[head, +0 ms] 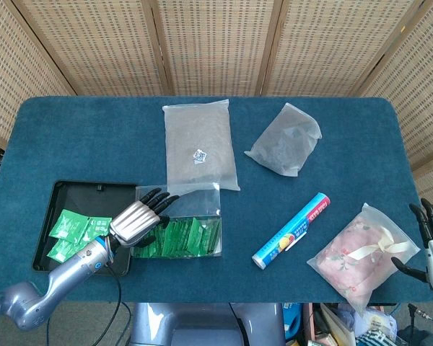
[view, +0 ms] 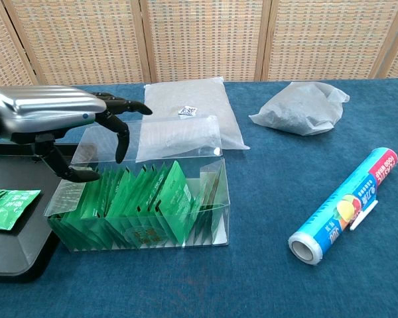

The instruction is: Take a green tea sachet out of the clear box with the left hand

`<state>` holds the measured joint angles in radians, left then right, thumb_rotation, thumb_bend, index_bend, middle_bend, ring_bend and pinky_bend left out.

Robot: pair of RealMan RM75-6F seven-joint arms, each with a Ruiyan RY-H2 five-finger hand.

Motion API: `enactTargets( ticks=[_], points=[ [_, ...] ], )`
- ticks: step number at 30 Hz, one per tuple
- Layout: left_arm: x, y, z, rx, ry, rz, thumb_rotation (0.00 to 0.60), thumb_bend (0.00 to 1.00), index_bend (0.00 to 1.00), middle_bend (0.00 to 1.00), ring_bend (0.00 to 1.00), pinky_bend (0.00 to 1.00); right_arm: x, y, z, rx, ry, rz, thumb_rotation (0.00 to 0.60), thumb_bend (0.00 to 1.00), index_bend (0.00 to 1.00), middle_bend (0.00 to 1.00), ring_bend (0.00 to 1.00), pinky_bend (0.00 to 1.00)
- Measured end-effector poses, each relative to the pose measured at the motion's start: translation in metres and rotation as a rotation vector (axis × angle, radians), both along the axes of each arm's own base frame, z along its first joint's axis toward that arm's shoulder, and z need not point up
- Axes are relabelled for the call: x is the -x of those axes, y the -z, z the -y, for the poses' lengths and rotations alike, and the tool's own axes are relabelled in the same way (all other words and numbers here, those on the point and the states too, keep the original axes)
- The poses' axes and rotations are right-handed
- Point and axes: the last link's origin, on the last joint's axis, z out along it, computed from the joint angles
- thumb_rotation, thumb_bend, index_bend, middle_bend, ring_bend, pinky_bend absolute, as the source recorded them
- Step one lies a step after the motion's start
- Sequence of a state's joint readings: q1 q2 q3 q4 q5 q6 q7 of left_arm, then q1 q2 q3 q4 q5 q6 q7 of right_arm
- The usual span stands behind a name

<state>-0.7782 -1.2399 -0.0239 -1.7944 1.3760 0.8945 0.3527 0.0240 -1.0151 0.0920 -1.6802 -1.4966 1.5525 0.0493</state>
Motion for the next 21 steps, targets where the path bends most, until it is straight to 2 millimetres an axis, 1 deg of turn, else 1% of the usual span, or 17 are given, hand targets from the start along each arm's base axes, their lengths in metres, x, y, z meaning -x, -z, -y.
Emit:
enactTargets(
  ticks=[10,21],
  points=[
    [-0.011,0.015,-0.001,-0.015,0.036,-0.007,0.6,0.34,0.46,0.0,0.0,0.0,0.0,-0.001,0.0,0.002,0.001,0.003,0.6,0.0,0.0,0.0,0.0,0.0],
    [-0.027,0.035,-0.012,-0.043,0.021,0.021,0.6,0.34,0.47,0.0,0.0,0.0,0.001,-0.001,-0.001,-0.001,0.0,0.004,0.6,0.0,0.0,0.0,0.0,0.0]
  ],
)
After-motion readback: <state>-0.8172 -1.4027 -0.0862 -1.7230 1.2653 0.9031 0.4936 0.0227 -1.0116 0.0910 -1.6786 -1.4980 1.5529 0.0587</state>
